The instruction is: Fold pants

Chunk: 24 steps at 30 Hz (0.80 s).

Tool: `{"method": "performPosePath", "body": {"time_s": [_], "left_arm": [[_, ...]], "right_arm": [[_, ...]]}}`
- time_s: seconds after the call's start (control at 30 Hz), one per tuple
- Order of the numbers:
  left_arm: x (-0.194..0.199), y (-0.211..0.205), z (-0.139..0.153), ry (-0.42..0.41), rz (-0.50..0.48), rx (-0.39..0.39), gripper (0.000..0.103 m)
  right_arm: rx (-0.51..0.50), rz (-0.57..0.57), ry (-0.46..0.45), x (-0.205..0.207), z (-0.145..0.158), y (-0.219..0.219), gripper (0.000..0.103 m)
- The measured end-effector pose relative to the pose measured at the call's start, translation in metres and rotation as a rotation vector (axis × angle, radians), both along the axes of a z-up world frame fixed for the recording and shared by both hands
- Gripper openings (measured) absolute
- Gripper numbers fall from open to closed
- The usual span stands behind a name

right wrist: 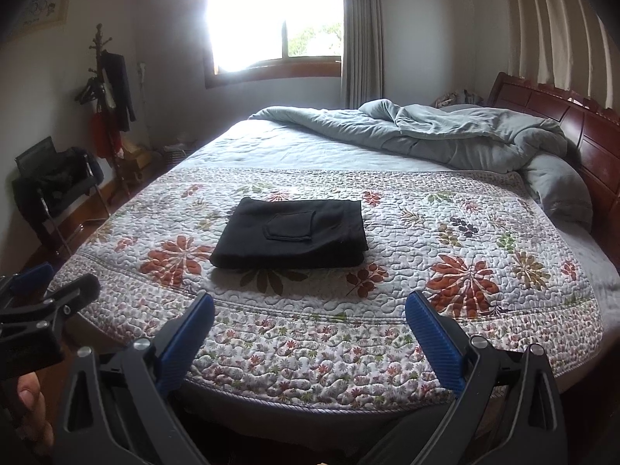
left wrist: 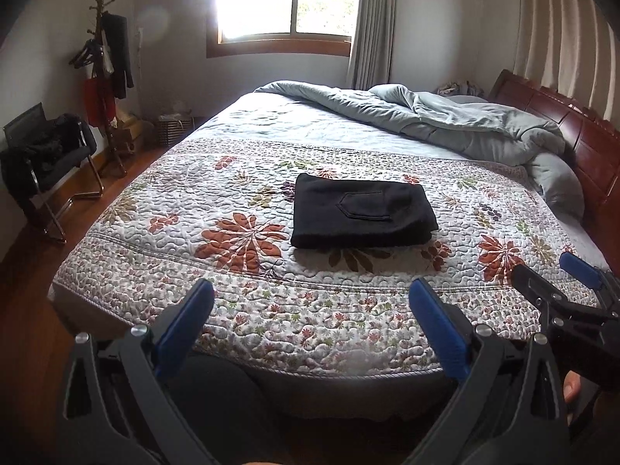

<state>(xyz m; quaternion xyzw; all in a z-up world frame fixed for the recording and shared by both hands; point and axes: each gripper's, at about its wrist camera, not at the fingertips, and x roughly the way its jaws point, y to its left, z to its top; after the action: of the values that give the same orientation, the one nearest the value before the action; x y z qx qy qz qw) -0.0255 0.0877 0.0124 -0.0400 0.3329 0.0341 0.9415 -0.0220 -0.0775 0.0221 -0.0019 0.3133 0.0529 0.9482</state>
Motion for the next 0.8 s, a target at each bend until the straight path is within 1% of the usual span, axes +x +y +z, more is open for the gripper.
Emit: {"method": "performPosePath", "body": {"time_s": [0.8], "left_arm": [[-0.0076,-0.0058,0.0067,-0.008,-0.017,0.017,0.100]], "right_arm": [[0.006,-0.007,-0.019,-0.0076,0.0073,-0.0011,0.099]]}}
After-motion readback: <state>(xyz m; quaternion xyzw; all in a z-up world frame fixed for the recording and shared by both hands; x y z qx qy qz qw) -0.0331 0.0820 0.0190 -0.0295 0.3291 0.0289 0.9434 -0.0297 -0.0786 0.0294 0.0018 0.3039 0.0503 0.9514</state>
